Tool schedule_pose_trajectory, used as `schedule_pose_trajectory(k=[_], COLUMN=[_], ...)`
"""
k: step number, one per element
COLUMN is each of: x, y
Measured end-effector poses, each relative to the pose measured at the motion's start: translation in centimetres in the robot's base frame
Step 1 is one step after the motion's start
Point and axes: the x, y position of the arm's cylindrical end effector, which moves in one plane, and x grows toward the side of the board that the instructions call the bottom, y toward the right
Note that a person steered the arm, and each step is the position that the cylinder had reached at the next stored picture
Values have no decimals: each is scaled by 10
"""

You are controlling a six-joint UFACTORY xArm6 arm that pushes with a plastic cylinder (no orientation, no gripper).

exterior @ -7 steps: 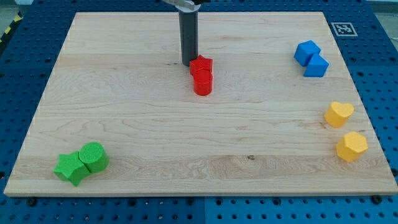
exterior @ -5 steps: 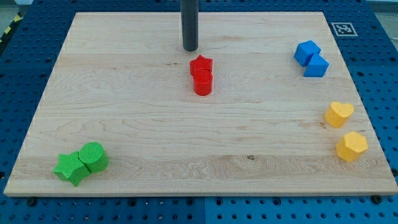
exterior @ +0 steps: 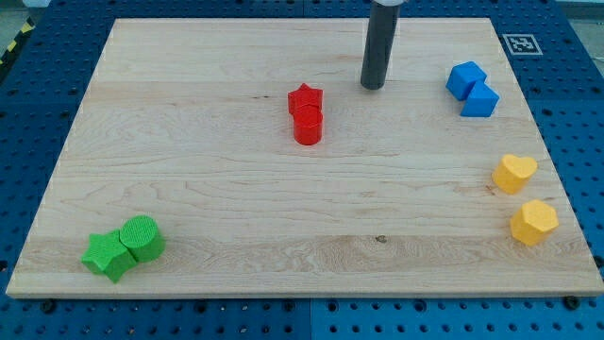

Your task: Point your arm at blue cube

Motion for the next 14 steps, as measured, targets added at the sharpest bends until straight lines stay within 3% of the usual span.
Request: schedule_pose_trajectory(k=[4,6,10,11,14], x=[99,102,72,28,-36], y=[12,22,189,212,194])
